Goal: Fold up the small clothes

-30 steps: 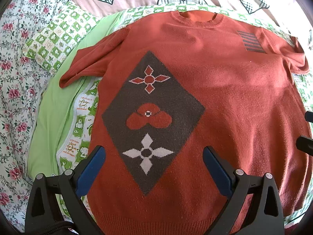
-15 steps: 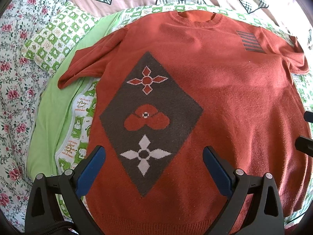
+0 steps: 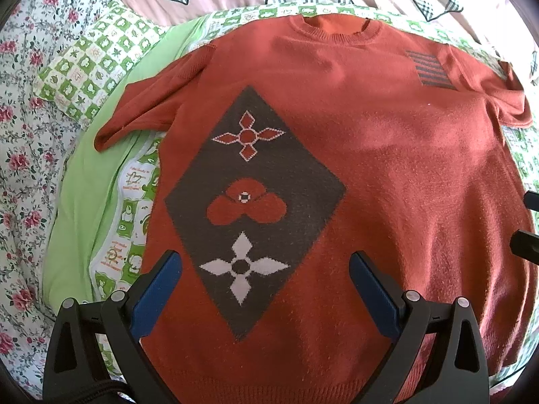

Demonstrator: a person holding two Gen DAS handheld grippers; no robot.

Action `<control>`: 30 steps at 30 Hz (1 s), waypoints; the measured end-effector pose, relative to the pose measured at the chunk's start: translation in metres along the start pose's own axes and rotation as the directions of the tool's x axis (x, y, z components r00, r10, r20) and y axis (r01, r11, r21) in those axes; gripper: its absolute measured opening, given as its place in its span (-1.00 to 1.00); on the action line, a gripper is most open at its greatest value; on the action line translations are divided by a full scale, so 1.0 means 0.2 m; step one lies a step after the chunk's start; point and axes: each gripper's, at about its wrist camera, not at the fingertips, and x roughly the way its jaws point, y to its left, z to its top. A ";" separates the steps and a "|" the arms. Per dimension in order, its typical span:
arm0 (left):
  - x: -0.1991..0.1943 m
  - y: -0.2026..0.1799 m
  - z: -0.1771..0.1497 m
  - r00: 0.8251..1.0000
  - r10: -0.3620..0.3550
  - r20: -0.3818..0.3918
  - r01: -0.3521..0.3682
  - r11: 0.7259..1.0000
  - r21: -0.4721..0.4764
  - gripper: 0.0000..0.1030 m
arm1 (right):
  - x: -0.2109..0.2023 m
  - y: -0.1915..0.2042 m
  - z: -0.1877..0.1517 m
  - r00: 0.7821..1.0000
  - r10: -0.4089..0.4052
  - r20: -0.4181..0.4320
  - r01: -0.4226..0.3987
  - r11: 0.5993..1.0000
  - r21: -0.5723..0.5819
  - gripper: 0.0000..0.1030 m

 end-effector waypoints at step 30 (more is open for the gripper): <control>0.16 0.02 0.23 0.996 -0.084 -0.039 0.084 0.996 0.009 0.94 | -0.06 -0.42 0.12 0.997 -0.078 0.004 0.076 0.975 0.207 0.67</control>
